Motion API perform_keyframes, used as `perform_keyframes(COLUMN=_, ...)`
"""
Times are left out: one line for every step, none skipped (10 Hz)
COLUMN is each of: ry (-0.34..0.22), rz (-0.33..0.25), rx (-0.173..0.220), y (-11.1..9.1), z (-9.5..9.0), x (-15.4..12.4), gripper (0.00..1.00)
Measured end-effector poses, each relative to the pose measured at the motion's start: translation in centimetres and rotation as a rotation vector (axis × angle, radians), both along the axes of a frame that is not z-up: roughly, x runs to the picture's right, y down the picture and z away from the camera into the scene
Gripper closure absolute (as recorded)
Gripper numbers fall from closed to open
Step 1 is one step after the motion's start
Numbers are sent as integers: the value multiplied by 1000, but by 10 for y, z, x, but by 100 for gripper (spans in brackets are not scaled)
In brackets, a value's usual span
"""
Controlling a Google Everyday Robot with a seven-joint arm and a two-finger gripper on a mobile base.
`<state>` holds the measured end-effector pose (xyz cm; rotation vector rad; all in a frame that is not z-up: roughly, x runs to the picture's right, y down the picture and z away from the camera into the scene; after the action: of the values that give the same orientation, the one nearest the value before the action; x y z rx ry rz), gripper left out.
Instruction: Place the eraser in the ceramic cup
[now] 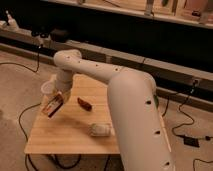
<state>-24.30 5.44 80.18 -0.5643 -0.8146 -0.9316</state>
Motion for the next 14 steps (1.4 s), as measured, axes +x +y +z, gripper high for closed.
perform_keyframes(ry=0, rz=2, rx=0, y=-1, z=0, x=0, gripper=100)
perform_keyframes(ry=0, rz=5, rx=-2, y=-1, z=0, x=0, gripper=100)
perform_keyframes(ry=10, rz=25, rx=-17, y=-6, z=3, x=4, gripper=100)
perform_keyframes(ry=21, rz=44, rx=-32, y=-12, z=7, x=11, gripper=100)
perform_keyframes(ry=32, rz=60, rx=-44, y=-18, z=10, x=19, gripper=100)
perform_keyframes(ry=52, rz=74, rx=-59, y=-27, z=17, x=32, gripper=100)
perform_keyframes(ry=73, rz=78, rx=-69, y=-32, z=24, x=43, gripper=100)
perform_keyframes(ry=92, rz=80, rx=-78, y=-38, z=31, x=51, gripper=100)
perform_keyframes(ry=105, rz=82, rx=-83, y=-43, z=35, x=55, gripper=100)
perform_keyframes(ry=108, rz=90, rx=-86, y=-49, z=37, x=54, gripper=100)
perform_keyframes(ry=105, rz=113, rx=-89, y=-59, z=38, x=48, gripper=100)
perform_keyframes(ry=105, rz=150, rx=-96, y=-66, z=37, x=41, gripper=100)
perform_keyframes(ry=109, rz=234, rx=-110, y=-77, z=35, x=28, gripper=100)
perform_keyframes(ry=121, rz=297, rx=-125, y=-82, z=34, x=18, gripper=100)
